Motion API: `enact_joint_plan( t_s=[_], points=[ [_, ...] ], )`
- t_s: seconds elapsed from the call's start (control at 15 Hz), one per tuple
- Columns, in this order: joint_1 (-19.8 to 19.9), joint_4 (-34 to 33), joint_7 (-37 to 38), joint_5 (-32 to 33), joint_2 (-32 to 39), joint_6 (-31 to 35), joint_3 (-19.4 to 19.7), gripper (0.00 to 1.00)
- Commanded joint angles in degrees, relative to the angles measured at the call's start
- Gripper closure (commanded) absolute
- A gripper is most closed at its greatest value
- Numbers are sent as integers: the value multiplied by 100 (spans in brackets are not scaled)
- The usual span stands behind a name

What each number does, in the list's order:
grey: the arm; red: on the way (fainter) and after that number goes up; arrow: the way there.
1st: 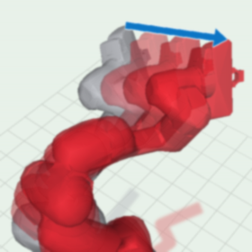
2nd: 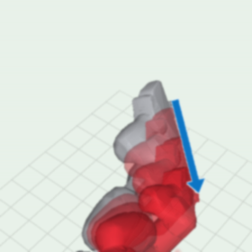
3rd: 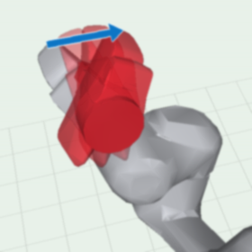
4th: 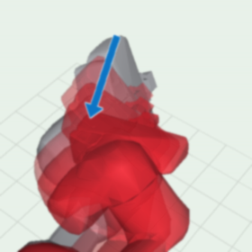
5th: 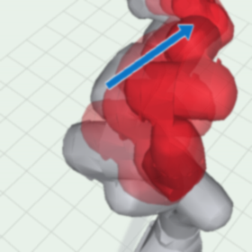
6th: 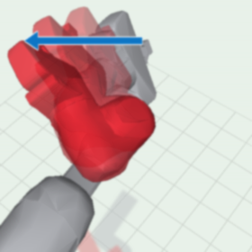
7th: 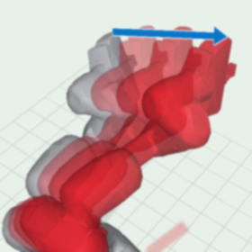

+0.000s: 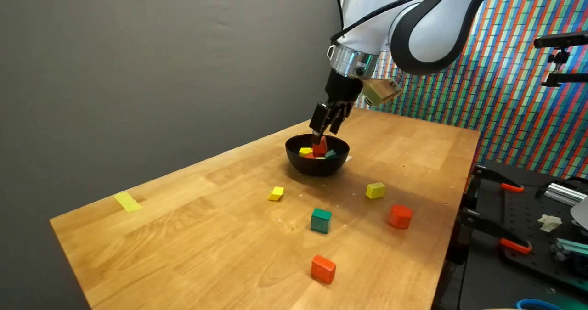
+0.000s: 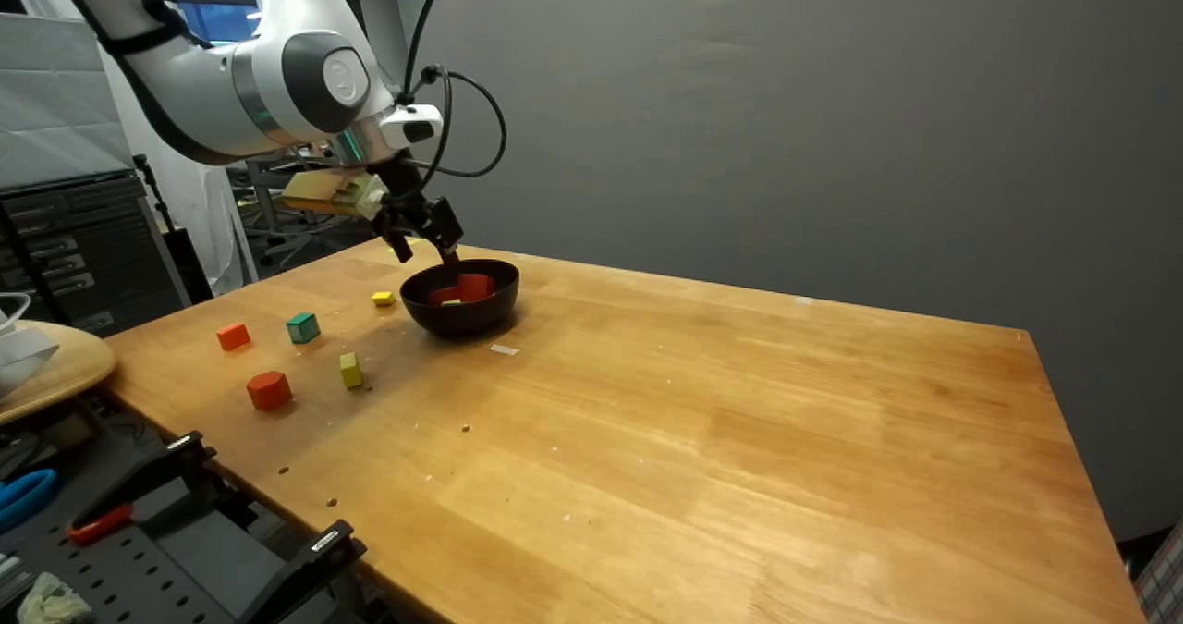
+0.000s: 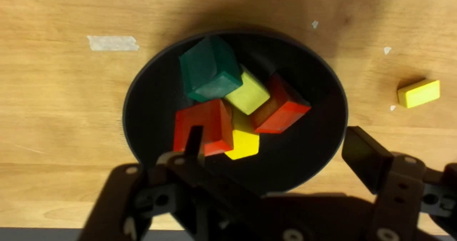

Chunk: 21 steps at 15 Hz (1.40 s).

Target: Put the colored blocks into the black bowl

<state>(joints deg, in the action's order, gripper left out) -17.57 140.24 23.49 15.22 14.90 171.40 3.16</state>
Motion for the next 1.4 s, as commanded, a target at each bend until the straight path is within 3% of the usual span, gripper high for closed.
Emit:
enact_joint_plan(
  t_s=[0.0,0.13,0.33,0.47,0.67,0.93,1.33],
  points=[
    [199,1009,-355,-213,-1075,-133,-354,0],
    [185,1439,-275,-355,-1457,-173,-436,0],
    [351,1896,-781,-1777,-1501,-42,-1048,0],
    [273,1710,-979,-2739,-1079,-174,-1355,0],
    [549,1699,-1473,-3950,-999,-494,-1604,0],
    [640,1765,-787,-3465,-857,-382,-1285,0],
    [1107,1371,-1246,-4301,-214,-372,-1596,0]
  ],
)
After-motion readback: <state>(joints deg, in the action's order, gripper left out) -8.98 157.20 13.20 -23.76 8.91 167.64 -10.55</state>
